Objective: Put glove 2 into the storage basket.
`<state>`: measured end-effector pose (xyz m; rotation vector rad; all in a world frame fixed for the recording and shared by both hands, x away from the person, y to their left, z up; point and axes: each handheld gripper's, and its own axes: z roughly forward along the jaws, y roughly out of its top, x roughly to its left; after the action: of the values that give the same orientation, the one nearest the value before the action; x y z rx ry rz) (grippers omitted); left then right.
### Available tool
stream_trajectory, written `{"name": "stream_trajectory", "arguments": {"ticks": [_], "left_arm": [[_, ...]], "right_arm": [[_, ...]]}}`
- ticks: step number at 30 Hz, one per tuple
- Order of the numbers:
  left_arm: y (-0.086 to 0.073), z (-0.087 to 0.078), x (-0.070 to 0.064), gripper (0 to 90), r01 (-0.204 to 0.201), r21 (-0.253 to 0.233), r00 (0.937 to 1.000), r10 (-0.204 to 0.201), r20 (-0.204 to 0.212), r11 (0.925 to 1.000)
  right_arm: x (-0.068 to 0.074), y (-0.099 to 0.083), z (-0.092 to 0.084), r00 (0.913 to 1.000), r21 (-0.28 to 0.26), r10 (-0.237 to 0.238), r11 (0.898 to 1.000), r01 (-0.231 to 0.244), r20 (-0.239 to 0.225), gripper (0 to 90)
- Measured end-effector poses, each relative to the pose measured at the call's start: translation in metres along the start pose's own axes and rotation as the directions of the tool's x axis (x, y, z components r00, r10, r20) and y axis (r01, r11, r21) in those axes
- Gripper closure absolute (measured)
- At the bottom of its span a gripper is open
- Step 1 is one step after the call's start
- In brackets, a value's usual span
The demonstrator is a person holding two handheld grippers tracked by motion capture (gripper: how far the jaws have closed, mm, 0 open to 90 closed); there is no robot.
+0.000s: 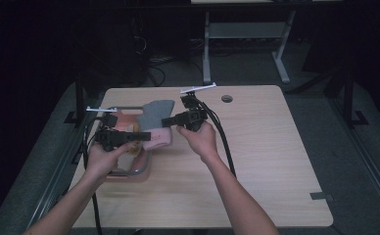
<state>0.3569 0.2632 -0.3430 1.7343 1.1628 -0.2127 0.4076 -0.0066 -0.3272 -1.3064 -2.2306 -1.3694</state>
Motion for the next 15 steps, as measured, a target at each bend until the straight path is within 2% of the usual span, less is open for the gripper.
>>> {"name": "stream_trajectory", "arguments": {"ticks": [15], "left_arm": [[0.000,-0.019,0.009,66.7,-0.005,-0.015,0.9999,0.005,-0.014,0.9999]], "right_arm": [[0.012,0.007,0.016,0.9999,0.003,-0.007,1.000,0.007,-0.013,77.3]]}}
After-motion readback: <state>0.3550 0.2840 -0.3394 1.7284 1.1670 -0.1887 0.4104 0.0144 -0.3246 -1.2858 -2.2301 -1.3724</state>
